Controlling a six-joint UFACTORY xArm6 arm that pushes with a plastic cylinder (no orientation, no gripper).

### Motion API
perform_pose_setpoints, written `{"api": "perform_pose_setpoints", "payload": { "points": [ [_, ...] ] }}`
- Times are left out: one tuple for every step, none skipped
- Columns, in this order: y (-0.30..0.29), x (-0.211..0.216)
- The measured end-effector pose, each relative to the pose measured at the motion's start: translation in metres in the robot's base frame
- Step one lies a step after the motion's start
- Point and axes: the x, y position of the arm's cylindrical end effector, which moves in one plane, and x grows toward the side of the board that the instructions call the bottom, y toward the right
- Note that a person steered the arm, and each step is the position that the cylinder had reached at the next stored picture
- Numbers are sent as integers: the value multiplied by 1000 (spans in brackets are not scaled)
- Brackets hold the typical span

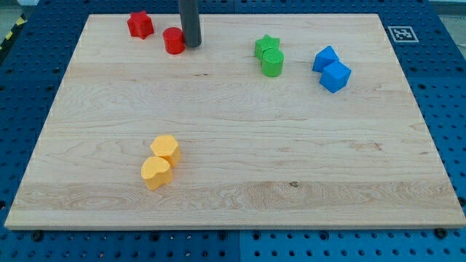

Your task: Slide red circle closer to the red star

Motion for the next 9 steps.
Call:
{"api": "perform_pose_setpoints", "payload": {
  "points": [
    [0, 11],
    [-1, 20],
    [-6, 20],
    [-20, 19],
    [-31, 9],
    [-31, -5],
    [-38, -13],
    [-51, -14],
    [-54, -14]
  ]
}}
